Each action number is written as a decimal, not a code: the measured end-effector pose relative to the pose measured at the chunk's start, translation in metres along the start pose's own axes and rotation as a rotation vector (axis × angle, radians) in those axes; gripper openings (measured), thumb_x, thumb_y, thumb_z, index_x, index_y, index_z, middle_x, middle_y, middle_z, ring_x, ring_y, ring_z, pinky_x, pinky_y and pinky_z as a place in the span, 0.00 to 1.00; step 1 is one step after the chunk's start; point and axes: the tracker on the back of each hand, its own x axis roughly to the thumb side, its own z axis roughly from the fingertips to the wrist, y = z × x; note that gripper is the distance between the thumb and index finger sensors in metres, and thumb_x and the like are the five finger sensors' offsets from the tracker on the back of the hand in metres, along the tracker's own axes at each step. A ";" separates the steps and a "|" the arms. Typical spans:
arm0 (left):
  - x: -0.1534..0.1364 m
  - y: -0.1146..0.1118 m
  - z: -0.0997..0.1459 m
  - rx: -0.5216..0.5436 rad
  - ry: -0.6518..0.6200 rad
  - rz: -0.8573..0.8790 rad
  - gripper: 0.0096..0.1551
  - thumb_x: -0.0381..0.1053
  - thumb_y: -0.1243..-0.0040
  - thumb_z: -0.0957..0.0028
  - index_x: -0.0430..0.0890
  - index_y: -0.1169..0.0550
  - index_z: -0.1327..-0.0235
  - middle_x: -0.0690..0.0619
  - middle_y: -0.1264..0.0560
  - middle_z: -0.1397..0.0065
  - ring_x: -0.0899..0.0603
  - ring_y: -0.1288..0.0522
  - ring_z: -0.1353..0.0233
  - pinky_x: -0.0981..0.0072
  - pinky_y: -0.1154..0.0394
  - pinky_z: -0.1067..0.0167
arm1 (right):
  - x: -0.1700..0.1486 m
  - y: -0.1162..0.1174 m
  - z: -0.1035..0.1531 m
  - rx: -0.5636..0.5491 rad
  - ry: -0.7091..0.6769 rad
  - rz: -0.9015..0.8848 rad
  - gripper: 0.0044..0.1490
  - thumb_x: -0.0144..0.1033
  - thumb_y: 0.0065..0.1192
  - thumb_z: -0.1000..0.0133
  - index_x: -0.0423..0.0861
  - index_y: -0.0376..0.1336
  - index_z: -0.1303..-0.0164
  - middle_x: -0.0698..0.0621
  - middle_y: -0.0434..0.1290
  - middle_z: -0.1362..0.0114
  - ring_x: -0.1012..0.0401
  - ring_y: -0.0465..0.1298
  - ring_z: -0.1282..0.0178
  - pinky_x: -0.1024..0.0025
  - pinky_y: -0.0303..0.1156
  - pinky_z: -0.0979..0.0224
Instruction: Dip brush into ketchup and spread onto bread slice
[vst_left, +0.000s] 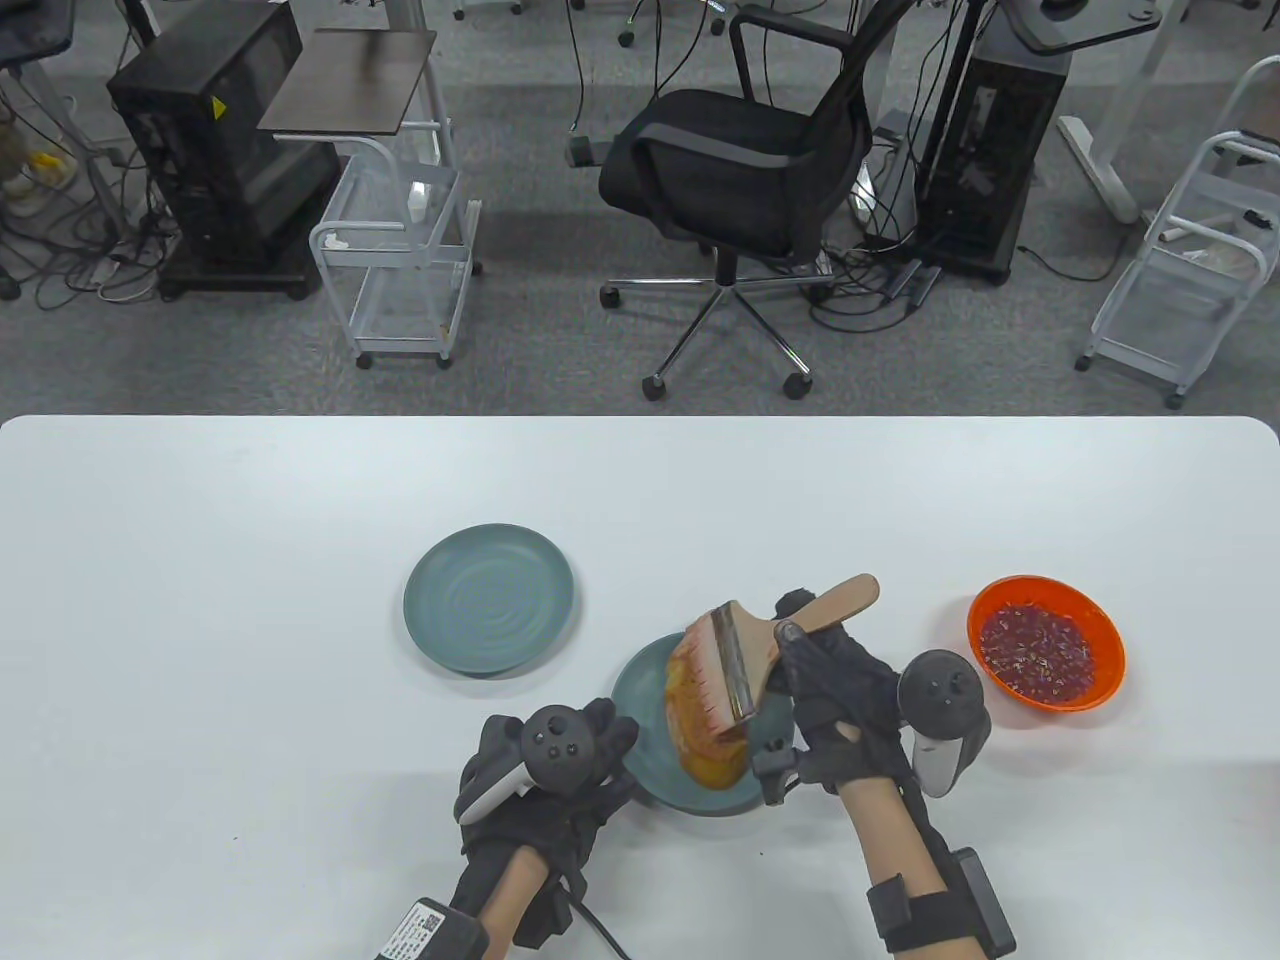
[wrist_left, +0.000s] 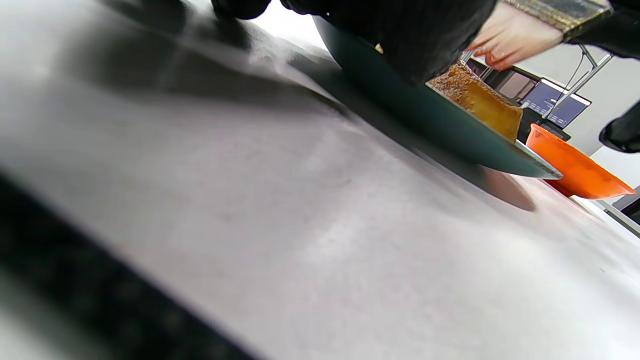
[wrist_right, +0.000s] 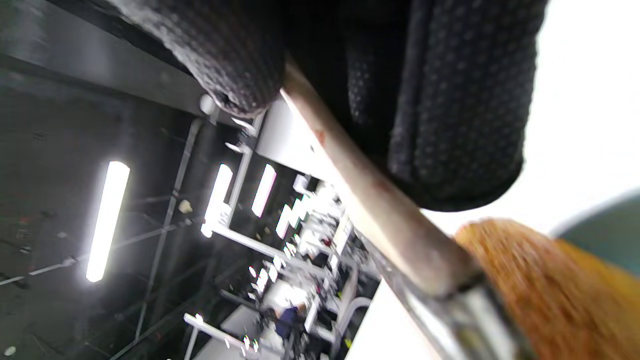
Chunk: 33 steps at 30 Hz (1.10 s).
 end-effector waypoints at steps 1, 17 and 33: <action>0.000 0.000 0.000 -0.001 0.000 0.000 0.34 0.57 0.47 0.33 0.53 0.40 0.16 0.47 0.52 0.13 0.34 0.51 0.15 0.38 0.50 0.28 | -0.001 0.000 0.000 -0.010 -0.002 0.026 0.32 0.31 0.67 0.42 0.30 0.65 0.31 0.25 0.73 0.39 0.37 0.85 0.51 0.55 0.88 0.56; 0.000 0.000 0.000 -0.002 0.000 0.002 0.34 0.58 0.47 0.33 0.52 0.40 0.16 0.47 0.52 0.13 0.34 0.51 0.15 0.38 0.50 0.28 | 0.003 -0.008 -0.004 -0.008 -0.047 0.070 0.32 0.31 0.67 0.42 0.30 0.65 0.32 0.25 0.73 0.40 0.37 0.85 0.52 0.56 0.88 0.57; 0.000 -0.001 -0.001 -0.003 0.000 0.000 0.34 0.57 0.47 0.33 0.53 0.40 0.16 0.47 0.52 0.13 0.34 0.51 0.15 0.38 0.50 0.28 | -0.005 0.003 0.001 -0.042 -0.041 0.009 0.32 0.31 0.67 0.42 0.31 0.65 0.31 0.26 0.72 0.38 0.37 0.85 0.51 0.55 0.88 0.55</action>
